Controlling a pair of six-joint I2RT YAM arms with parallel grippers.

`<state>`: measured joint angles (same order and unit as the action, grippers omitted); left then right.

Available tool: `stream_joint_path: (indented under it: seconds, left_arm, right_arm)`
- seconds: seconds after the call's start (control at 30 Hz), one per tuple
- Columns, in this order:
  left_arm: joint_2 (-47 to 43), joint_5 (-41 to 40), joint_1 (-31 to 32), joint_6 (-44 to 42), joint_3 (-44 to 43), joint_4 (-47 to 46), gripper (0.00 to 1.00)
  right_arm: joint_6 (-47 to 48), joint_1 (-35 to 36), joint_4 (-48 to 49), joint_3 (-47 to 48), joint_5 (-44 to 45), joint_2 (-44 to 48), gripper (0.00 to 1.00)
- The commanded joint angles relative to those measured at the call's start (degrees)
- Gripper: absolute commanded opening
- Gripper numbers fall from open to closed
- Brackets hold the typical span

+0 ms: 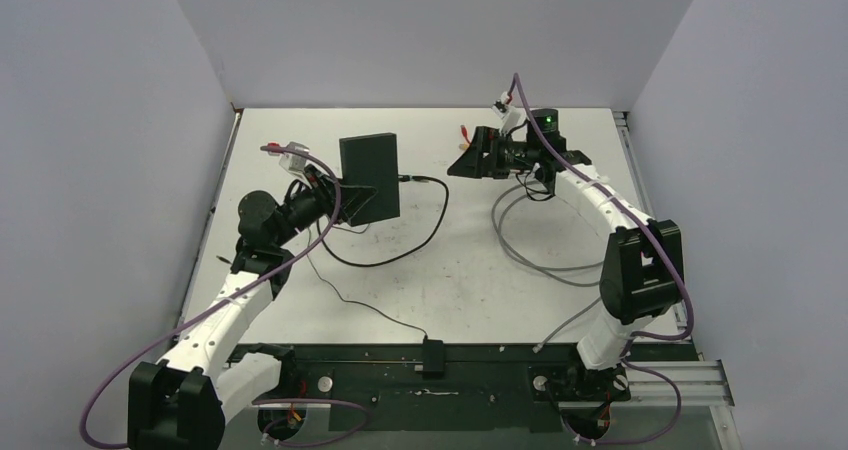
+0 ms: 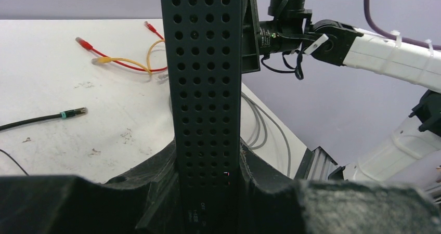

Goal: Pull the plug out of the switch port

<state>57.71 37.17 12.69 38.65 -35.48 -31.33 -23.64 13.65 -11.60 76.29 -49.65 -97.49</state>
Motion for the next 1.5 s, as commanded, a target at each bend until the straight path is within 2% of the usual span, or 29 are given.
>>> stream_joint_path:
  seconds: [0.0, 0.17, 0.33, 0.53, 0.73, 0.93, 1.13, 1.23, 1.33, 1.47]
  left_arm:
    - [-1.9, 1.3, 0.2, 4.9, -0.5, -12.1, 0.00]
    - [-2.2, 1.7, 0.1, 5.8, 0.6, -13.0, 0.00]
    - [-1.4, 2.9, 0.0, 11.3, 3.0, -21.1, 0.00]
    - [2.2, 6.2, -0.1, 17.8, 3.1, -24.4, 0.00]
    - [4.5, 4.9, 0.0, 22.4, 0.1, -16.2, 0.00]
    - [6.9, 3.6, -0.2, 27.9, -2.4, -8.0, 0.00]
    - [11.5, 5.5, -0.5, 37.5, -2.3, -11.7, 0.00]
    - [13.2, 6.0, -0.6, 38.3, -3.0, -11.3, 0.00]
    - [14.0, 5.4, -0.6, 37.9, -4.4, -7.0, 0.00]
    - [15.2, 5.3, -0.6, 39.1, -4.5, -7.3, 0.00]
  right_arm:
    - [-3.1, 1.4, 8.1, -0.5, -7.4, 3.6, 0.92]
    - [-5.1, 2.7, 10.5, 0.3, -10.2, 3.6, 0.92]
    - [-7.5, 3.9, 14.2, -0.2, -12.8, 4.0, 0.92]
    - [-10.1, 5.7, 17.2, -1.3, -15.0, 4.8, 0.92]
    - [-12.2, 6.6, 17.2, -2.3, -14.5, 5.2, 0.91]
    - [-19.1, 6.8, 20.8, -3.8, -13.2, 4.7, 0.90]
    - [-26.7, 7.1, 22.5, -4.0, -13.8, 2.3, 0.92]
    - [-28.9, 7.2, 23.1, -4.4, -14.2, 1.7, 0.96]
    - [-26.5, 7.4, 17.2, -3.5, -13.7, 0.6, 1.00]
    - [-24.7, 7.6, 13.3, -3.6, -13.9, -0.8, 0.95]
